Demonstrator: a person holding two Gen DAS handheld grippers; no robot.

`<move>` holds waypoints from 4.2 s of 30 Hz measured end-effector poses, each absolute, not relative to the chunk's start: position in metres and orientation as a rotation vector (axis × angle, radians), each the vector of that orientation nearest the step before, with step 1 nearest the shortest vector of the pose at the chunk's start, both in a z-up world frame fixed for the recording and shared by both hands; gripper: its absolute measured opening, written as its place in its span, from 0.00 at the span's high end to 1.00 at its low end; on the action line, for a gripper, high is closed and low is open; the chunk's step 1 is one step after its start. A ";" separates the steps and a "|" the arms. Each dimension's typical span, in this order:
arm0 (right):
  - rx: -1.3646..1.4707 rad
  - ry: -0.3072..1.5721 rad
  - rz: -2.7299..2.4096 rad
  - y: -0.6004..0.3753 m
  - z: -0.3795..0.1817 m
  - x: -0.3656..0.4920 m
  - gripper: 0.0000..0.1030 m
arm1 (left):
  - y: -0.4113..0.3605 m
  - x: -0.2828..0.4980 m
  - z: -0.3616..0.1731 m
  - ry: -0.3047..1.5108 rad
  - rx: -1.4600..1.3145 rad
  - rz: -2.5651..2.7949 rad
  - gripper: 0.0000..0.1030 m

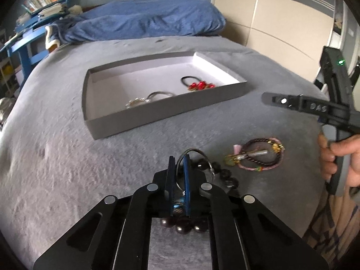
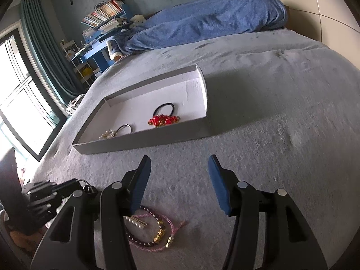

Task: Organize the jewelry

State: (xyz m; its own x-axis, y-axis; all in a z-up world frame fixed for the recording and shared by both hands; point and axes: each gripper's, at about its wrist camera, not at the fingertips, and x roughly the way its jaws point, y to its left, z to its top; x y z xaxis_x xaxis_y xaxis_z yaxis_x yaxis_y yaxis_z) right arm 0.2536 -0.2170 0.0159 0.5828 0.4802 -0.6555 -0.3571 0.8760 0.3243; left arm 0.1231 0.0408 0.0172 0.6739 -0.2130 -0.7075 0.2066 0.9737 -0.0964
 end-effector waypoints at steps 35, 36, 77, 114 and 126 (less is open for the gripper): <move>-0.123 0.855 0.660 -0.195 0.006 0.204 0.61 | 0.062 0.133 0.011 0.816 -0.133 -0.222 0.30; -0.122 0.856 0.657 -0.196 0.006 0.204 0.61 | 0.059 0.136 0.008 0.834 -0.124 -0.219 0.30; -0.217 0.862 0.689 -0.154 -0.012 0.219 0.92 | 0.081 0.135 0.017 0.781 -0.152 -0.145 0.54; 0.096 0.564 0.666 -0.187 0.087 0.258 0.94 | 0.075 0.178 0.053 0.715 -0.090 -0.138 0.54; 0.078 0.531 0.698 -0.164 0.105 0.293 0.94 | 0.072 0.215 0.059 0.715 -0.064 -0.145 0.54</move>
